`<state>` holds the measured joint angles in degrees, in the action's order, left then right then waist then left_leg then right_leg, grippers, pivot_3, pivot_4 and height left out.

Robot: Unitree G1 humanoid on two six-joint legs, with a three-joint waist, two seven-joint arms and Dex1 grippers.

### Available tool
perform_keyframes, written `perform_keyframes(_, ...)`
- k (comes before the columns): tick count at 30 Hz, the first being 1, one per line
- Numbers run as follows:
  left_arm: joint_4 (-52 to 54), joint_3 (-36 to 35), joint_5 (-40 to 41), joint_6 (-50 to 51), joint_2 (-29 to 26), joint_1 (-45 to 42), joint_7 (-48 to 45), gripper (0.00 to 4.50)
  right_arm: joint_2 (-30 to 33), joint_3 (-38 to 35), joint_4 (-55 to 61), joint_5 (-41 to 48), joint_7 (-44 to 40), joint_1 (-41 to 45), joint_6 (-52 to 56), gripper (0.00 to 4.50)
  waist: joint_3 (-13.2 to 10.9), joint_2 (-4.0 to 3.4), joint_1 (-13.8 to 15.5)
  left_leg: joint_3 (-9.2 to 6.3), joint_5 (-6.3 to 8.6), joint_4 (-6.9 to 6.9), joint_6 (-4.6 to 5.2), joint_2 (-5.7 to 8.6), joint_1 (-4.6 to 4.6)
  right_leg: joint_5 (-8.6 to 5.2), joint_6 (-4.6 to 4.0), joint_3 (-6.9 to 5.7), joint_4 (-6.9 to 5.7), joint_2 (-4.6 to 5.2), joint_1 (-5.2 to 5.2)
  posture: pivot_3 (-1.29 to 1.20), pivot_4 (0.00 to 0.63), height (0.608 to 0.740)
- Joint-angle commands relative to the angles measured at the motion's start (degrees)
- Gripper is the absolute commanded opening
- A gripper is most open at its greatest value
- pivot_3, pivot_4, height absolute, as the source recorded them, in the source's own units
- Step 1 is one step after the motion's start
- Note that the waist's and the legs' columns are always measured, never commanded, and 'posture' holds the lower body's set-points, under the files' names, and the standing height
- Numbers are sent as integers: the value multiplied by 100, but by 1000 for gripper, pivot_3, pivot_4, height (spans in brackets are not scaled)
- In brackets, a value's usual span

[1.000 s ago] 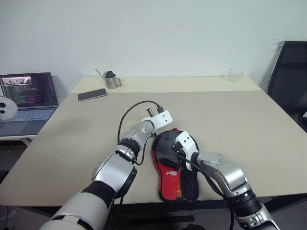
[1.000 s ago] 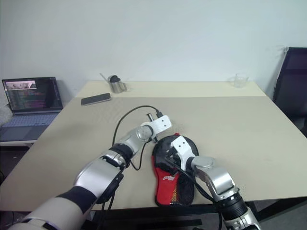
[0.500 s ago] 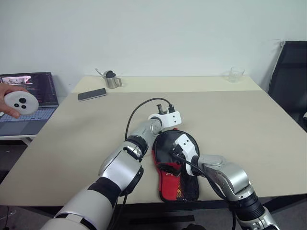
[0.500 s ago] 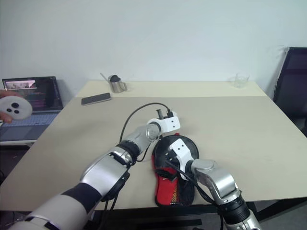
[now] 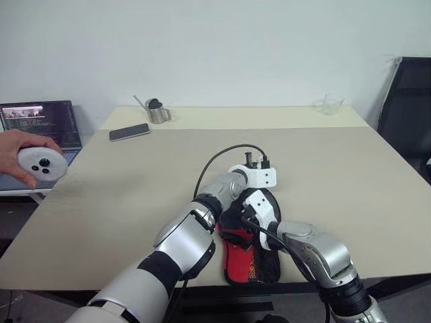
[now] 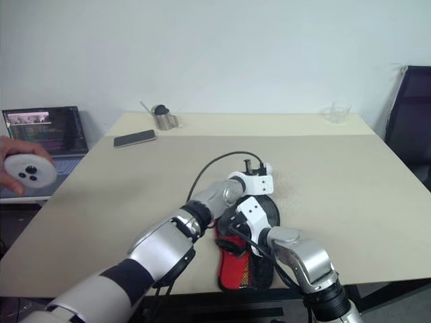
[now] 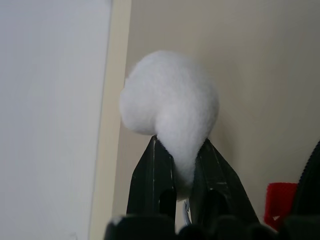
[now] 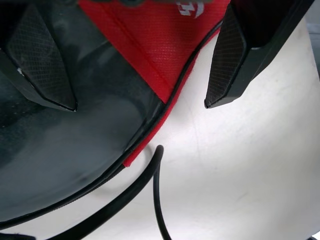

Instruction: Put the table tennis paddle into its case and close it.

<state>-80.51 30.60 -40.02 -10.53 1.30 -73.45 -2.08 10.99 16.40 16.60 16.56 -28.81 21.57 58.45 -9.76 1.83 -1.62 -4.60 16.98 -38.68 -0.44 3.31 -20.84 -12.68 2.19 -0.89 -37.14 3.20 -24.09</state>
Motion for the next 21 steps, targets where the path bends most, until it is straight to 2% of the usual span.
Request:
perform_keyframes(1,149,81,-94,-194,151,-344,48,60,-33,215,-337,95,69,-256,521,4500,0,0,1,0,0,0,0,0,0,0,0,0,1,0,0,0,150,740)
perform_keyframes(21,204,404,-291,-619,814,-325,-52,60,-247,211,-651,86,195,-66,381,4500,0,-1,3,1,1,0,2,0,1,1,4,-1,2,-1,1,0,150,740)
